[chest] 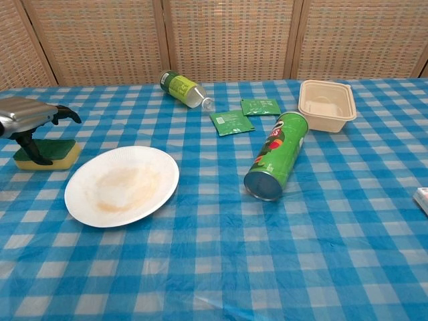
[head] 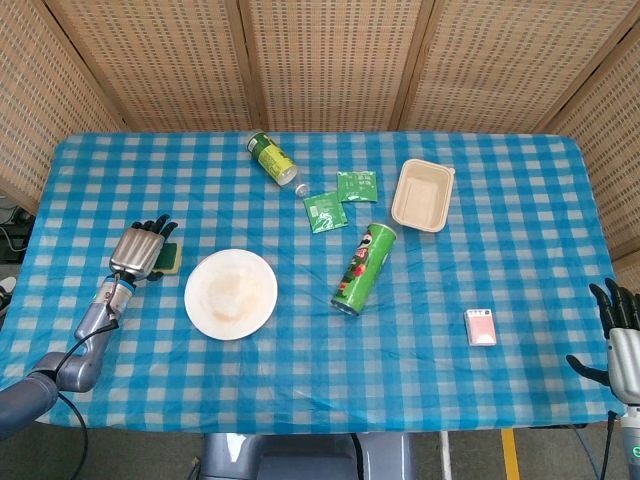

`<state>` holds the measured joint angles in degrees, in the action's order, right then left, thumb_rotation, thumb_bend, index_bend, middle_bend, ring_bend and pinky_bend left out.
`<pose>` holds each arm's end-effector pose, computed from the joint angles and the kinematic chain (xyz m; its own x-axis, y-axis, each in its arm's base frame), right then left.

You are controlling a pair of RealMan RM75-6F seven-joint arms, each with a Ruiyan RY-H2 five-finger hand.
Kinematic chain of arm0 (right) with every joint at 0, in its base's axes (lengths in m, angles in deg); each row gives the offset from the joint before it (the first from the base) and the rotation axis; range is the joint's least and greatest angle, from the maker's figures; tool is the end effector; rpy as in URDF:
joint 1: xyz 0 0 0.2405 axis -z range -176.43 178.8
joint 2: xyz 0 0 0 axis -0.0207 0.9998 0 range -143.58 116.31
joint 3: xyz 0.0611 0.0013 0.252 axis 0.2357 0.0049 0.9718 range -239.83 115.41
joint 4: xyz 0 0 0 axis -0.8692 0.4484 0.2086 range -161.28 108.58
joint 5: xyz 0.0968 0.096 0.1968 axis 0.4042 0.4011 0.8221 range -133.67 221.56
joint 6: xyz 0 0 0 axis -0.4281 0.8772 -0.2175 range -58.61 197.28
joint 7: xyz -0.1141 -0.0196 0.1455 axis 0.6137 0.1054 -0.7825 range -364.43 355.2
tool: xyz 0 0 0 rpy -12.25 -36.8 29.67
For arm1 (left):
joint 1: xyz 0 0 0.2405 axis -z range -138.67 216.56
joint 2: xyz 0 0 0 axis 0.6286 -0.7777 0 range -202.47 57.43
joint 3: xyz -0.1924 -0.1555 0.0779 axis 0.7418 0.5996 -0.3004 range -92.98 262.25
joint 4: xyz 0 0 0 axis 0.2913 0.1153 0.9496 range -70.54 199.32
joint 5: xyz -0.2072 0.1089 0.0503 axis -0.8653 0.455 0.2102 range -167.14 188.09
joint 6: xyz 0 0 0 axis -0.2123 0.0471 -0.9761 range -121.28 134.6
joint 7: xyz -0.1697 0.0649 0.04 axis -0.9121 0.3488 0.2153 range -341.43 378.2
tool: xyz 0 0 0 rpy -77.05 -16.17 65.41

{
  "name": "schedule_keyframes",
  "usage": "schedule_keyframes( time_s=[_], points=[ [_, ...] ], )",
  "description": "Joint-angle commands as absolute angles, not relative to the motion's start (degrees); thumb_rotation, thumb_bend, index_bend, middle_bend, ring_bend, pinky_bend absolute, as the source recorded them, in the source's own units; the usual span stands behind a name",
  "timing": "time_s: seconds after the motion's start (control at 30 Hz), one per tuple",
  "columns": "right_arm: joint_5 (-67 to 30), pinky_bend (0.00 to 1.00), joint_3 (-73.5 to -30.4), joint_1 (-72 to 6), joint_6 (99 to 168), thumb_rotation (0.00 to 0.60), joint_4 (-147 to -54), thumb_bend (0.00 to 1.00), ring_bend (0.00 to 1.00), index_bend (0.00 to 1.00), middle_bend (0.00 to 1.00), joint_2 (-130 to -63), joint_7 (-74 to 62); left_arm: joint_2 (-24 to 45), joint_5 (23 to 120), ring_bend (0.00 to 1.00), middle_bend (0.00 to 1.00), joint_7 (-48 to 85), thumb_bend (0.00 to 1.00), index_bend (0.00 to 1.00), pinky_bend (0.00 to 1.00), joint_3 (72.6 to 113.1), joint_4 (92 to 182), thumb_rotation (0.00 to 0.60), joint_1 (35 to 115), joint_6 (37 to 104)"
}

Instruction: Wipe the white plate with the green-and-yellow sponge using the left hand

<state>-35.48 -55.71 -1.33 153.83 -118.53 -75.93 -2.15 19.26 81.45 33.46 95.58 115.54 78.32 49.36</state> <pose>-0.3512 -0.2256 0.1633 0.4523 0.0310 0.8913 -0.8849 0.1401 0.4441 -0.2952 0.4594 -0.0154 0.7211 0.2450 0.6480 0.6921 -0.2137 -0.6894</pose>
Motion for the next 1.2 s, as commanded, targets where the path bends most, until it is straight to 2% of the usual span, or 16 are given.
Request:
schedule_keyframes(
  time_s=[0.03, 0.3, 0.57, 0.77, 0.97, 1.2],
  points=[
    [-35.4, 0.0, -55.68, -1.44, 153.69, 0.6, -118.51, 0.0, 0.0, 0.02, 0.0, -76.02, -1.97, 20.75, 82.37, 0.23, 0.12, 30.59, 0.21, 0.17, 0.25, 94.95, 113.16, 0.6, 79.44, 48.12],
    [-35.15, 0.0, -55.6, -1.57, 153.45, 0.6, -118.5, 0.0, 0.0, 0.02, 0.0, -76.07, -2.01, 21.43, 83.36, 0.26, 0.17, 28.41, 0.21, 0.19, 0.32, 93.79, 110.69, 0.6, 80.45, 47.04],
    [-35.44, 0.0, -55.68, -1.56, 153.4, 0.6, -118.34, 0.0, 0.0, 0.02, 0.0, -75.84, -3.13, 21.73, 83.24, 0.41, 0.34, 27.77, 0.22, 0.34, 0.46, 93.43, 110.4, 0.6, 80.45, 48.23],
    [-35.55, 0.0, -55.75, -1.5, 153.49, 0.6, -118.38, 0.0, 0.0, 0.02, 0.0, -75.74, -3.36, 21.09, 83.33, 0.45, 0.36, 27.7, 0.24, 0.39, 0.51, 93.52, 111.11, 0.6, 79.77, 50.88],
    [-35.69, 0.0, -55.84, -1.42, 153.64, 0.6, -118.64, 0.0, 0.0, 0.02, 0.0, -75.66, -3.32, 17.77, 84.24, 0.46, 0.38, 25.1, 0.27, 0.43, 0.52, 93.72, 116.1, 0.6, 78.88, 53.66],
    [-35.78, 0.0, -55.83, -1.41, 153.74, 0.6, -118.89, 0.0, 0.0, 0.02, 0.0, -75.5, -3.39, 10.44, 89.11, 0.47, 0.39, 14.49, 0.28, 0.46, 0.53, 94.67, 131.11, 0.6, 77.02, 61.65]
  ],
)
